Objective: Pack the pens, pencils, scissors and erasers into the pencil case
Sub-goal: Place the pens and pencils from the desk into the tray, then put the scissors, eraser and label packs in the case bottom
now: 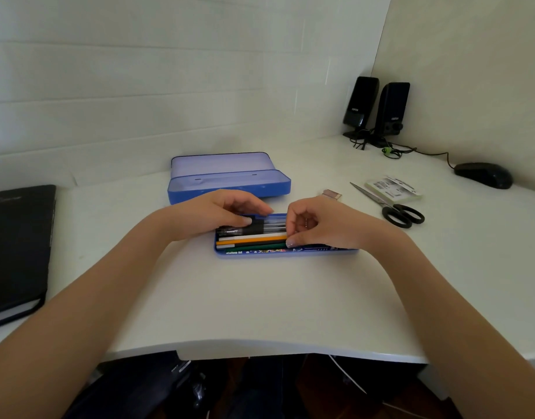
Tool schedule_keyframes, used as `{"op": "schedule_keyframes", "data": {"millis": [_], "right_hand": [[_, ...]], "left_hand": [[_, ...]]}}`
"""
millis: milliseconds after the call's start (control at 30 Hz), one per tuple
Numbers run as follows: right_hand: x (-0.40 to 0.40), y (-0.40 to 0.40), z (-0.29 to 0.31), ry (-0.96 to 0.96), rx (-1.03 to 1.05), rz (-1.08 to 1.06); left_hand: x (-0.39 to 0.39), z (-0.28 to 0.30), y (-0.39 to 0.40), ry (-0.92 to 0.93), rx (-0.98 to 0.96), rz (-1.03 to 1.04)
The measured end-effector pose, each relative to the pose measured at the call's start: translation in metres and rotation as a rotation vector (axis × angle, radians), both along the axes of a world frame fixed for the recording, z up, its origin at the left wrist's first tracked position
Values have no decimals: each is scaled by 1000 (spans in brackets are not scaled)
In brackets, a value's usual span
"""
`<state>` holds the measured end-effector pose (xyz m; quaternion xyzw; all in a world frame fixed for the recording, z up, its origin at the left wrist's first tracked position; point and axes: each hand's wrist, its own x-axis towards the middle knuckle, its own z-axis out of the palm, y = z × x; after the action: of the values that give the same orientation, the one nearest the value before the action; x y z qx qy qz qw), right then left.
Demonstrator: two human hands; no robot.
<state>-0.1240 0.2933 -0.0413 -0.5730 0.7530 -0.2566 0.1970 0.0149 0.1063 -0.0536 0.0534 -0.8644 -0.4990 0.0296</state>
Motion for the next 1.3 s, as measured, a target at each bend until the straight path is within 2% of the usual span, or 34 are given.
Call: {"op": "schedule_keyframes", "data": {"millis": [100,200,267,300,367,433,533,700,833,933,1133,1300], "right_hand": [[-1,0,-1,-5,-14,-15],[8,1,3,-5,-89,29],[14,3,7,-73,-128,64],[15,3,8,-86,-111,83],[16,4,8,-51,-17,120],[14,4,6,7,62,113],[12,3,5,30,78,75],[10,-1,0,125,27,-26],[2,-9,-10,250,-75,-258],[-1,-18,-19,352,-159,-396],[-16,-33,-31,325,-318,-448],[-25,-32,-35,197,-357,-464]], "left_hand": [[-3,0,1,117,2,140],[-6,3,5,356,60,406],[-5,8,4,504,-46,578],[-3,9,0,542,-177,639],[1,7,-9,501,-487,640],[3,0,-18,360,-711,544],[3,-6,-17,197,-865,494],[4,-4,-13,267,-814,653],[3,-1,-11,368,-740,745],[3,1,-6,449,-734,739],[2,2,6,539,-743,686],[3,1,8,555,-743,653]]}}
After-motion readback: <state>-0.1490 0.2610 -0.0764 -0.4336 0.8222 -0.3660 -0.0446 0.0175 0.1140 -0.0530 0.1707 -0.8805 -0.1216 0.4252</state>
